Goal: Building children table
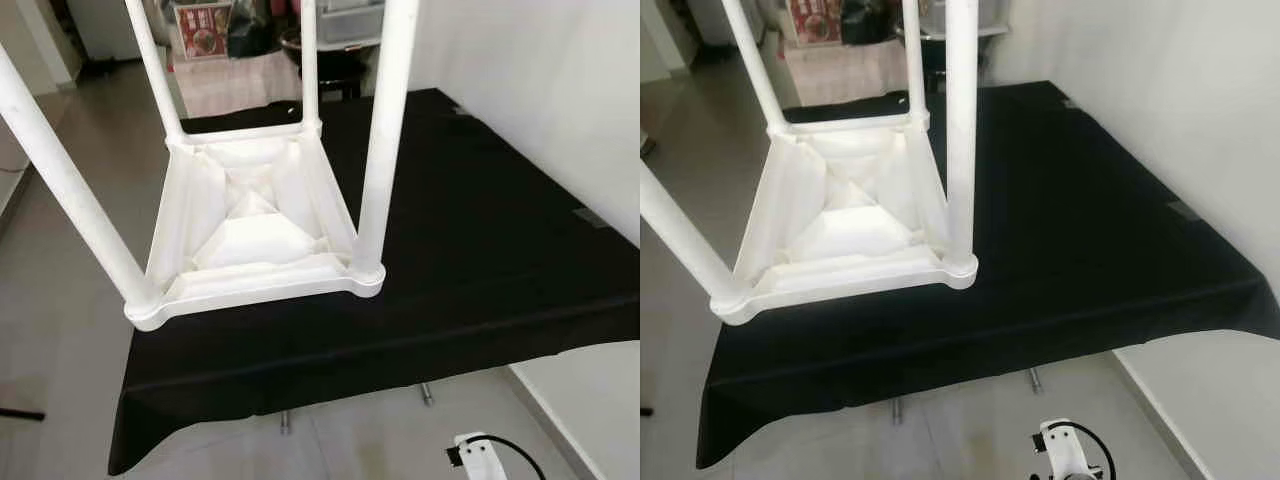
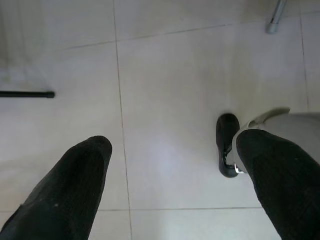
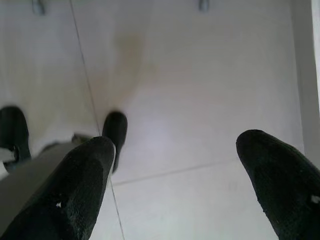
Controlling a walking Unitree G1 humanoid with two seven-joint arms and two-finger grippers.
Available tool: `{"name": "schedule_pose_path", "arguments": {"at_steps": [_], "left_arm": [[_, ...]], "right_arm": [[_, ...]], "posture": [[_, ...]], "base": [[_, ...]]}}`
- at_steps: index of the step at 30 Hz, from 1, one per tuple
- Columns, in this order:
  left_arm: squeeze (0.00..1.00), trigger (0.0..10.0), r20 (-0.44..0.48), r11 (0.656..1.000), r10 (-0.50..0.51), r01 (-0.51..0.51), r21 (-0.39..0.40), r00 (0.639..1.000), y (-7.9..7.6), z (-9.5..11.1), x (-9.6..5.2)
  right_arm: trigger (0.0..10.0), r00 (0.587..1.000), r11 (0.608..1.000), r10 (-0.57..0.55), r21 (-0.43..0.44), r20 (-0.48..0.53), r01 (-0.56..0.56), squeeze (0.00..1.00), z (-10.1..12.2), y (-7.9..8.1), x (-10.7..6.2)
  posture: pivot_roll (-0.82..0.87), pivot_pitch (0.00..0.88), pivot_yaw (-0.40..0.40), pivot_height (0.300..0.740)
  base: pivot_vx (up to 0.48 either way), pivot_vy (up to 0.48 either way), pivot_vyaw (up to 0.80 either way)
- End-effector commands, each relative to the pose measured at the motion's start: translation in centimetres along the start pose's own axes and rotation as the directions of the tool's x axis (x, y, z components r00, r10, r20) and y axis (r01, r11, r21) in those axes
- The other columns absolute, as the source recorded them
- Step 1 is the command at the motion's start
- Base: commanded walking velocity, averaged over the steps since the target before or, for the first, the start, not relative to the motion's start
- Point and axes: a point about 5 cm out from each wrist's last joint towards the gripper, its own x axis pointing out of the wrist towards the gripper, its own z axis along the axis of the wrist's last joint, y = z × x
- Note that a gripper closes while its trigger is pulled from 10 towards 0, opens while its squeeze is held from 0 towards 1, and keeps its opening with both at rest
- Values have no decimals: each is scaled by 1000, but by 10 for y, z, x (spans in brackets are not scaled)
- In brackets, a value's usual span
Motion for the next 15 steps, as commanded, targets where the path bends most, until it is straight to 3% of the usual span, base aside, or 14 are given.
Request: {"name": "schedule_pose_path", "arguments": {"at_steps": [1,3,4,6,11,15], "left_arm": [[0,10000,-7,998,26,-25,57,1000,4,13,8],[0,10000,-4,997,29,-29,72,1000,4,18,11],[0,10000,23,998,59,-59,-22,998,6,27,13],[0,10000,30,997,67,-66,-51,997,7,28,14],[0,10000,33,999,50,-50,9,998,-1,35,18],[0,10000,-13,999,32,-31,31,999,-18,29,21]], "right_arm": [[10000,1000,1000,4,4,30,-4,0,10,10,2],[10000,999,1000,5,-3,36,-5,0,12,14,2],[10000,999,998,16,59,47,-19,0,14,16,2],[10000,999,997,18,77,49,-22,0,14,17,2],[10000,999,1000,17,5,33,-18,0,10,18,2],[10000,999,1000,21,-24,33,-21,0,9,20,2]], "posture": [[-43,86,-1,740],[-43,86,-1,740],[-57,32,10,740],[-57,32,10,740],[-112,36,-18,740],[-170,48,-26,740]], "base": [[0,0,0],[0,0,0],[0,0,0],[0,0,0],[0,0,0],[0,0,0]]}}
